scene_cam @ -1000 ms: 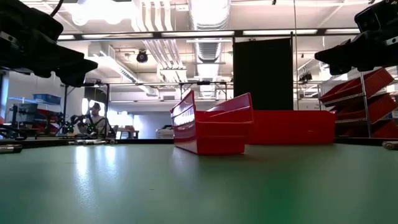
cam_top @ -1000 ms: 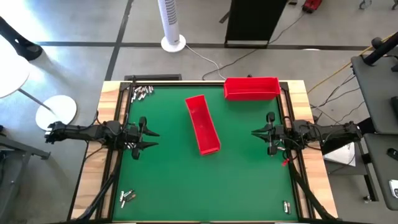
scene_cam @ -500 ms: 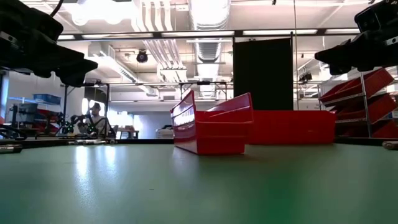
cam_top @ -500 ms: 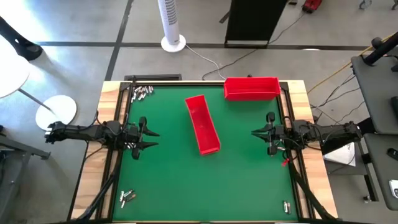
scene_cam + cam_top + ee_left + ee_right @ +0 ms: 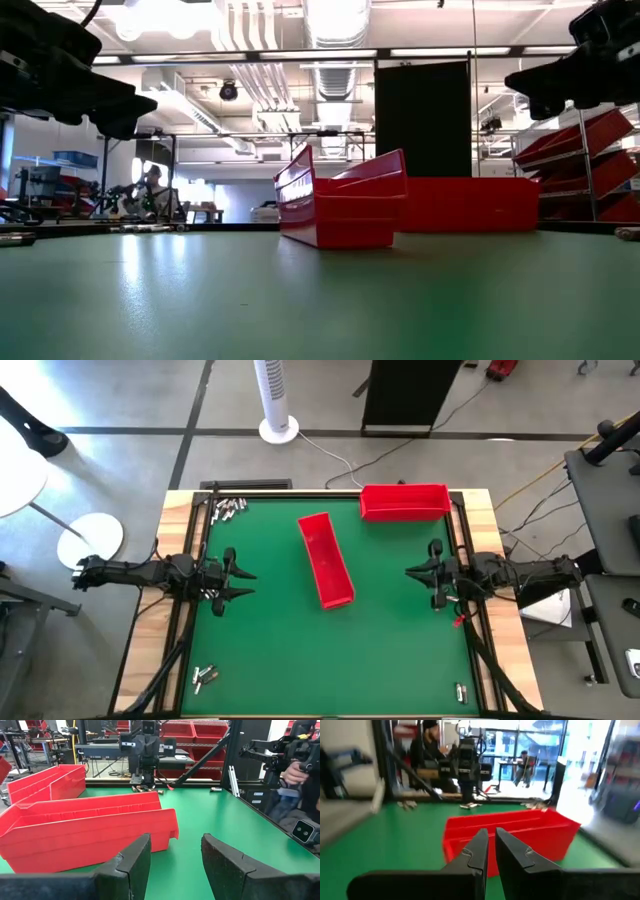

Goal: Sort batteries
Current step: Move the bins to the center of the table

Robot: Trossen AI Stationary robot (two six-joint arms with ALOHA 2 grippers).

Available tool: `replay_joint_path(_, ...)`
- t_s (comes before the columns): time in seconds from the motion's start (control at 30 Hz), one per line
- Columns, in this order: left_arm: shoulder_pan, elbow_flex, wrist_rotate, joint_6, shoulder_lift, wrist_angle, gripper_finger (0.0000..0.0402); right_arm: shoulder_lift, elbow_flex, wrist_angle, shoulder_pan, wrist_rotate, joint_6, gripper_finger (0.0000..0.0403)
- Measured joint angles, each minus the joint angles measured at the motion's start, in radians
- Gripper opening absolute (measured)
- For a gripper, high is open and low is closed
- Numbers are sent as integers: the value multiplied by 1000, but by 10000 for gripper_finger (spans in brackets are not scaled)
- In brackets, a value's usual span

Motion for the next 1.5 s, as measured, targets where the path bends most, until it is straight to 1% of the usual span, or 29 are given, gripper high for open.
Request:
replay_joint_path(0.07,0,0,0,0,0,0,155,0,0,-1,0,0,150,27)
replay_joint_path(0.13,0,0,0,0,0,0,155,0,0,4,0,5,245,27)
replay_joint_path(0.17,0,0,0,0,0,0,155,0,0,9,0,29,253,27)
replay_joint_path(0.23,0,0,0,0,0,0,155,0,0,19,0,122,261,27)
replay_joint_path(0.3,0,0,0,0,0,0,155,0,0,30,-2,165,334,27)
replay_joint_path(0.37,0,0,0,0,0,0,155,14,0,98,0,142,399,27)
replay_joint_path(0.5,0,0,0,0,0,0,155,107,1,285,27,4,417,27)
replay_joint_path(0.57,0,0,0,0,0,0,155,192,21,314,60,12,424,27)
replay_joint_path(0.6,0,0,0,0,0,0,155,241,37,313,79,41,428,27)
replay_joint_path(0.7,0,0,0,0,0,0,155,427,95,315,153,166,466,27)
replay_joint_path(0.77,0,0,0,0,0,0,155,574,143,314,207,252,488,27)
replay_joint_path(0.83,0,0,0,0,0,0,155,730,202,314,253,312,493,27)
replay_joint_path(0.93,0,0,0,0,0,0,155,945,306,304,291,343,459,27)
replay_joint_path(1.07,0,0,0,0,0,0,155,1150,480,312,297,350,416,27)
replay_joint_path(1.13,0,0,0,0,0,0,155,1227,566,278,296,350,406,27)
replay_joint_path(1.2,0,0,0,0,0,0,155,1288,664,189,284,348,401,27)
replay_joint_path(1.27,0,0,0,0,0,0,155,1335,776,41,265,348,418,27)
replay_joint_path(1.37,0,0,0,0,0,0,155,1400,954,-243,231,350,487,38)
replay_joint_path(1.43,0,0,0,0,0,0,155,1447,1061,-401,203,349,522,55)
replay_joint_path(1.5,0,0,0,0,0,0,155,1492,1162,-506,166,347,575,81)
